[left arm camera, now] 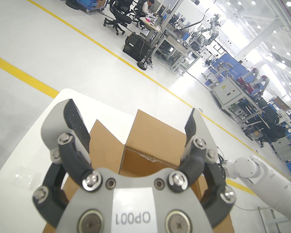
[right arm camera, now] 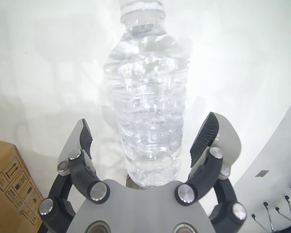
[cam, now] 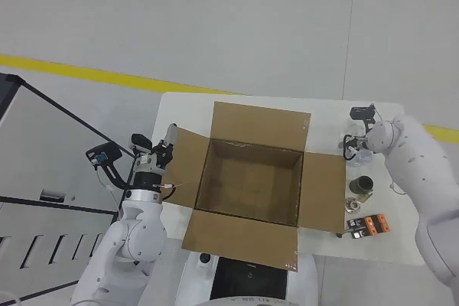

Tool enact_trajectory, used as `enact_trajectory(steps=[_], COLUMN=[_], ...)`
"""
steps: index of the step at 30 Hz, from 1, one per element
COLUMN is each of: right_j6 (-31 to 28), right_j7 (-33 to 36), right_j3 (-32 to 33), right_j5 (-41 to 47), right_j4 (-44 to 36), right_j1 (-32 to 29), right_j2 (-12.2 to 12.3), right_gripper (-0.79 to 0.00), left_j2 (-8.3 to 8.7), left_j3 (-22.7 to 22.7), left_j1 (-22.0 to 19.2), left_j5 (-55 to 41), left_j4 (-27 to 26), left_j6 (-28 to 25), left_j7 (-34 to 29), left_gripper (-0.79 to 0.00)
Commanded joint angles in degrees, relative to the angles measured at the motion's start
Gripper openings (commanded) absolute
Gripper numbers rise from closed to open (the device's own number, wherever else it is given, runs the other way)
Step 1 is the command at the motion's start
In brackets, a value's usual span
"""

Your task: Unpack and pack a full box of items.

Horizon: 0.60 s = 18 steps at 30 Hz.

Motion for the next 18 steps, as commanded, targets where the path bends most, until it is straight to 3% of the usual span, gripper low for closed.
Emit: enact_trajectory(steps=[1,11,12,13,14,15,18], right_j6=[-0.5,-2.0,-2.0,-2.1,-2.1,-2.2,-2.3], right_j7=[-0.1,-0.7,-0.8,-0.9,-1.1,-1.2,-1.6], right_j3=[-0.4,-1.9,-2.0,-2.0,-2.0,-2.0,-2.0], right_j5=[-0.1,-1.2,-1.3,-1.3,-1.3,-1.4,-1.5], right_j4=[2.0,8.4,8.8,9.2,9.6,10.0,11.0], right_j1=[0.6,2.0,2.2,2.3,2.4,2.4,2.6], right_j2=[-0.7,-3.5,-3.7,-4.0,-4.1,-4.3,-4.8], right_gripper=[0.000,-0.003,-0.425,-0.502,-0.523,-0.754,-0.785], left_j2=[0.00,0.00,0.00,0.00,0.00,0.00,0.00], left_j3=[0.0,0.0,0.0,0.0,0.0,0.0,0.0], left_j1=[0.0,0.0,0.0,0.0,0.0,0.0,0.0], left_j5=[0.0,0.0,0.0,0.0,0.0,0.0,0.0], left_j4=[0.0,0.0,0.0,0.0,0.0,0.0,0.0], left_j6=[0.0,0.0,0.0,0.0,0.0,0.0,0.0], left_j7=[0.0,0.0,0.0,0.0,0.0,0.0,0.0], left_gripper=[0.000,0.000,0.000,0.000,0.000,0.000,0.000])
